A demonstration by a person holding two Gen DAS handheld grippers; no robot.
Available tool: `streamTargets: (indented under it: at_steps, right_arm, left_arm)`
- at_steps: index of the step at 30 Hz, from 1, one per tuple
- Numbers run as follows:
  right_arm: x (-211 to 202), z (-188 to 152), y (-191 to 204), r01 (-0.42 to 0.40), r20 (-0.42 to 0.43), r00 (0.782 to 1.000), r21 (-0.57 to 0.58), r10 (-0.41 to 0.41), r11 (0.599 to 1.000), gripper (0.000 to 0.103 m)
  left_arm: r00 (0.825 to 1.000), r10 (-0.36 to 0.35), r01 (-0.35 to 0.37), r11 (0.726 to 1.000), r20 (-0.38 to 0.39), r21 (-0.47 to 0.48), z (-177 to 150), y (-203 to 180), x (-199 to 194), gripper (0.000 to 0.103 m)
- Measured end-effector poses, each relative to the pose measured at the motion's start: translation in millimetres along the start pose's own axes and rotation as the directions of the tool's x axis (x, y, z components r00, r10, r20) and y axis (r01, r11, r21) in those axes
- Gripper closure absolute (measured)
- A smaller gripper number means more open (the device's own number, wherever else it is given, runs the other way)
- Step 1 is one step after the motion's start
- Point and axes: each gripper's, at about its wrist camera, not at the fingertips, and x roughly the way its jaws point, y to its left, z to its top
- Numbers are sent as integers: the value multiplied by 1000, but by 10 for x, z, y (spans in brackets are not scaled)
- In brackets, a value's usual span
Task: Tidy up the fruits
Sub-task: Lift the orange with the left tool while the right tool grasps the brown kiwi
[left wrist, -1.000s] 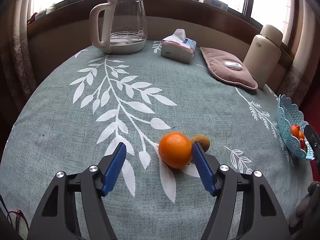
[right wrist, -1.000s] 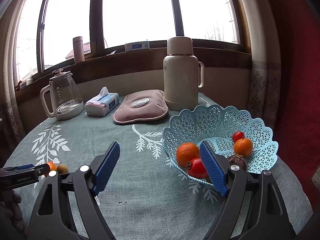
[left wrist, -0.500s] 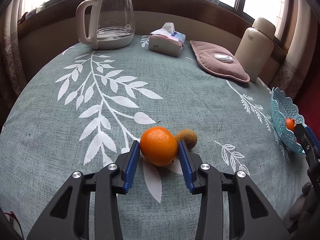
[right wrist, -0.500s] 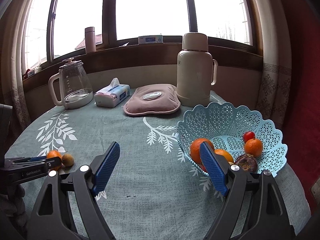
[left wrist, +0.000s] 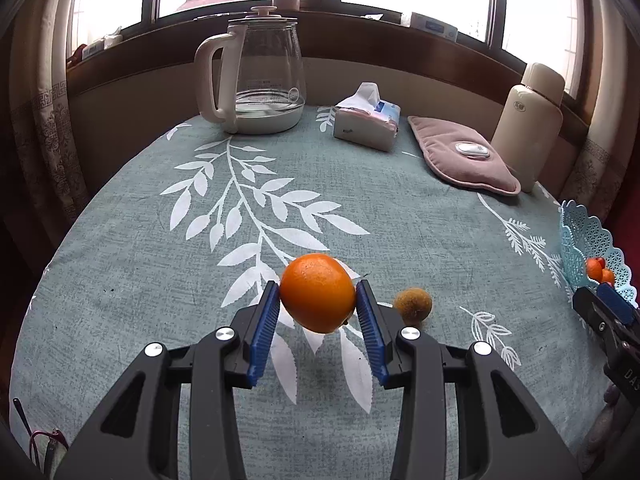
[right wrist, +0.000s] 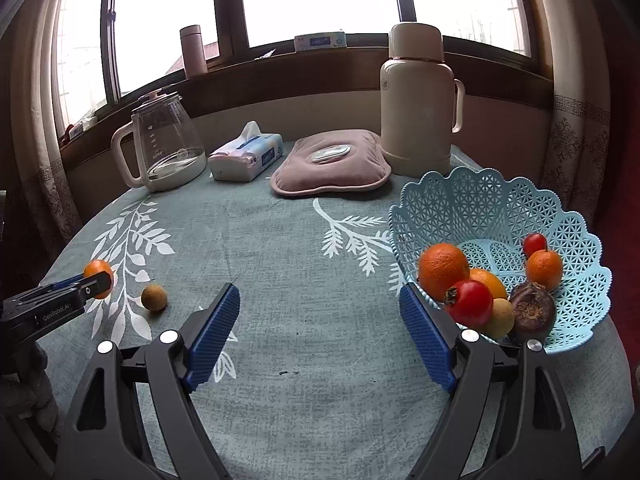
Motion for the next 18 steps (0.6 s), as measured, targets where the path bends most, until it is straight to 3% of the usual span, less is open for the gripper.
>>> streamTargets:
  at_steps: [6,15,18]
  right_arm:
    - [246,25,395,-128,-117,985,-26,124,991,19]
    - [547,69,830,-159,-180,974,-90,141,983,19]
    - [613,98,914,-165,-187,971,-90,146,982,23]
  left_arm:
    - [1000,16,-16,1000,10,-9,3,125,-1,63]
    - [999,38,-37,997,19,-61,-33,273,53,63]
    - [999,41,-38,992,16,-122,-29,386,60,63]
